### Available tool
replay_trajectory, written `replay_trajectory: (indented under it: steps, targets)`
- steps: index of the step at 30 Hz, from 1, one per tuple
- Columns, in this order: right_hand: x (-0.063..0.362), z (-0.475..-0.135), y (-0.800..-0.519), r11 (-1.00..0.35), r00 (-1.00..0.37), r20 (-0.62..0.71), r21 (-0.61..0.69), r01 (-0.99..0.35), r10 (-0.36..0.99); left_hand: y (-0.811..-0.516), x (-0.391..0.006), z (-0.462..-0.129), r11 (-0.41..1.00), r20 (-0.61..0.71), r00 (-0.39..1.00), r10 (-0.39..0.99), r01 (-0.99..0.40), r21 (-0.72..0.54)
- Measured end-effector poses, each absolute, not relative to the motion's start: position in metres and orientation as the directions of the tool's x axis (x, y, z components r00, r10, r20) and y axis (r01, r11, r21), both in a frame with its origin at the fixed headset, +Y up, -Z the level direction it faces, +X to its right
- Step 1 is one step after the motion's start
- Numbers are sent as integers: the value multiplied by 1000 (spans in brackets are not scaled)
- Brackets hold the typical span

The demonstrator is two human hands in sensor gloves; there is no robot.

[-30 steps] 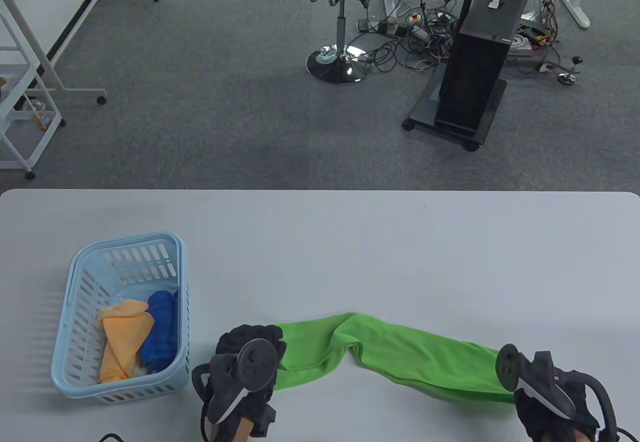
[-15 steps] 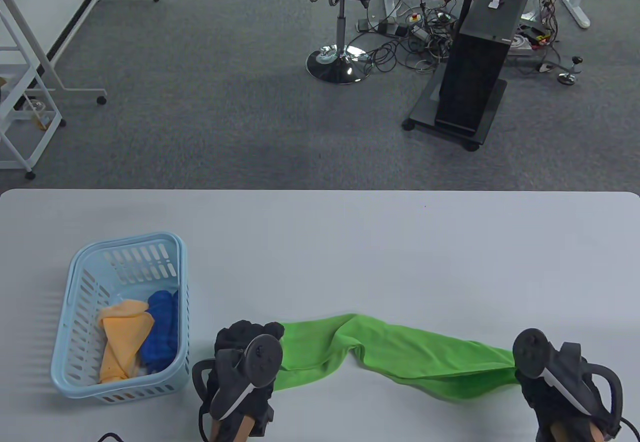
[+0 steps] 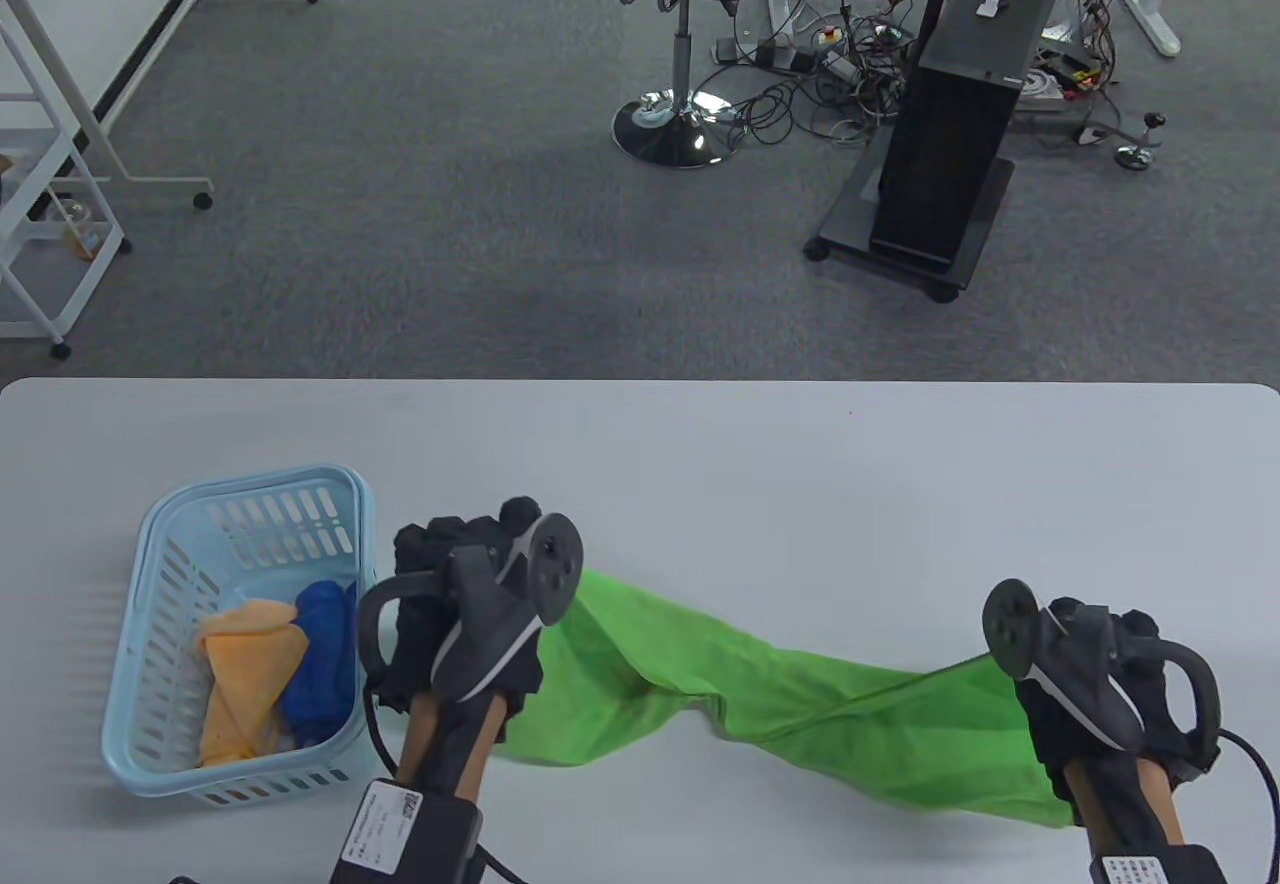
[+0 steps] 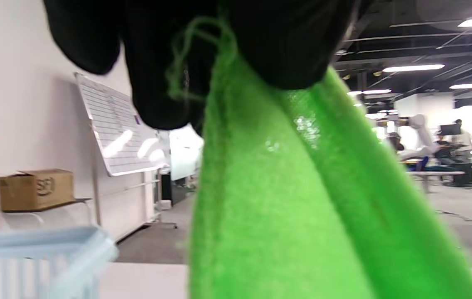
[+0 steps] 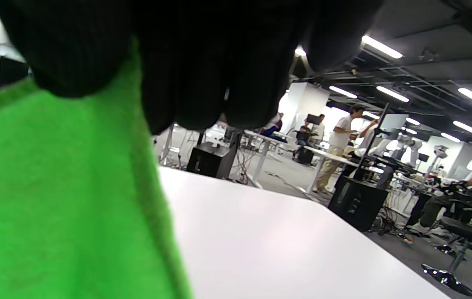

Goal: Roll rectangular towel into towel roll

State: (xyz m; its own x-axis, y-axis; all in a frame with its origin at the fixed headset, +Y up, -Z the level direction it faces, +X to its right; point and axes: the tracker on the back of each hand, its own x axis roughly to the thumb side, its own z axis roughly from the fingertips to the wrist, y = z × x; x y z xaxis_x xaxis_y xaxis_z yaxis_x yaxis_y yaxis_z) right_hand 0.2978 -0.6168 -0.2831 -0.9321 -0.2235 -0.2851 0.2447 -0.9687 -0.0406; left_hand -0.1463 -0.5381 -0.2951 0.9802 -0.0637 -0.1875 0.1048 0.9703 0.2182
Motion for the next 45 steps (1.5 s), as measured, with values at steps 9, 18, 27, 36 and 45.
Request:
replay_trajectory:
  steps: [9, 18, 27, 36, 45]
  targets:
    - [352, -282, -611, -939, -849, -433, -21, 344, -301, -534, -242, -305, 971, -480, 854, -198, 239, 26]
    - [359, -280, -618, -974, -822, -552, -74, 216, -140, -548, -274, -302, 963, -528, 834, -160, 249, 101]
    - [338, -293, -608, -936, -755, -574, -60, -346, 316, -536, -242, -320, 999, -434, 900, 40, -42, 4]
    - [333, -313, -613, -576, -410, -497, -244, -780, 765, -559, -240, -352, 568, -274, 521, 808, -813, 128]
    - [384, -309, -574, -449, -288, -353, -574, -685, 890, -545, -287, -363, 463, -152, 438, 886, -811, 358]
